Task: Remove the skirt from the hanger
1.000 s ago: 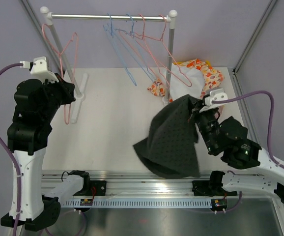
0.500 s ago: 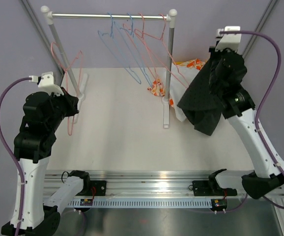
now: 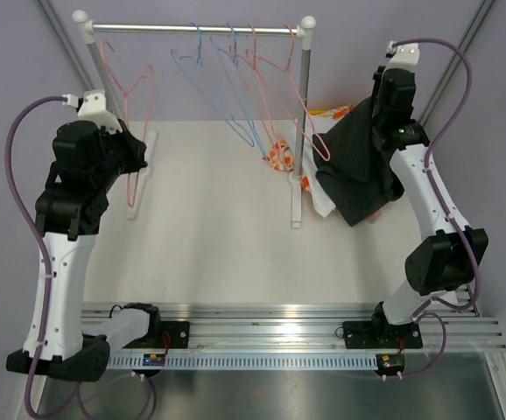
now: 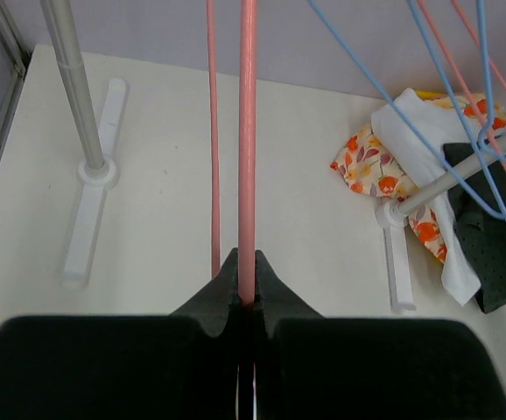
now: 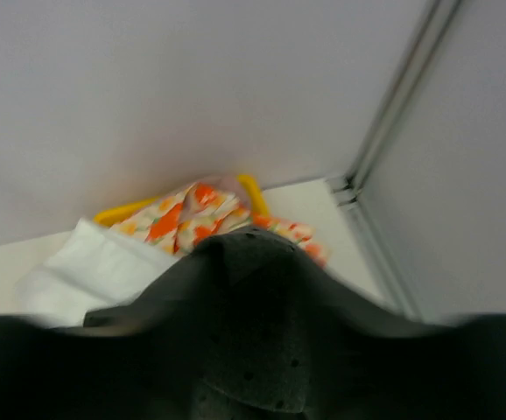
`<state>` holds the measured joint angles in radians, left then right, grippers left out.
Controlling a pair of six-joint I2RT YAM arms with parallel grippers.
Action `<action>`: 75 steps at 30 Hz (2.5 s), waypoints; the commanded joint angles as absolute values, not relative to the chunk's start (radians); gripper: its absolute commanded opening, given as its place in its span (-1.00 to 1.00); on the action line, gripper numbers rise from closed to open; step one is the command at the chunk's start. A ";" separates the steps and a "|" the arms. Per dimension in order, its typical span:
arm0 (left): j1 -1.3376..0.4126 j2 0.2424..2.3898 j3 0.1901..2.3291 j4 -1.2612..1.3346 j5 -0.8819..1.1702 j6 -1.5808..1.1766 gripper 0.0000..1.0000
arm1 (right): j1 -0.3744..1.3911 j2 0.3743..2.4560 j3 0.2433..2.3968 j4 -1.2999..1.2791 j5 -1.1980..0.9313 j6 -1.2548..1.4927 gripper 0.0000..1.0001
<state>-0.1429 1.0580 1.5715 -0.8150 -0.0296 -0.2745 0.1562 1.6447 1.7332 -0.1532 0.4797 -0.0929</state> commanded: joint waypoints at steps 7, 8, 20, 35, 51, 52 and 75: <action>-0.140 1.351 1.928 -0.693 -0.006 -0.225 -1.00 | 0.160 1.389 1.116 -0.074 0.139 0.293 0.99; -0.140 1.400 1.948 -0.687 0.018 -0.224 -1.00 | 0.158 1.329 1.070 -0.055 0.118 0.302 0.99; -0.141 1.674 2.105 -0.700 0.031 -0.296 -1.00 | 0.186 1.055 0.741 -0.057 0.014 0.373 0.99; -0.183 1.183 1.536 -0.681 -0.025 -0.344 0.61 | 0.209 0.838 0.836 -0.250 -0.090 0.416 0.99; -0.186 0.368 0.888 -0.739 -0.048 -0.373 0.98 | 0.209 0.275 0.953 -0.624 0.078 0.364 0.99; -0.186 0.353 0.870 -0.739 -0.046 -0.371 0.98 | 0.209 0.262 0.951 -0.664 0.107 0.351 0.99; -0.187 0.262 0.796 -0.707 -0.104 -0.385 0.98 | 0.207 0.176 0.847 -0.670 -0.034 0.273 0.99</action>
<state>-0.1844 0.2787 0.8066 -0.7605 -0.0811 -0.3752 0.2031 0.1555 0.8471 -0.7006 0.0231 0.3000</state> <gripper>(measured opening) 0.987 0.993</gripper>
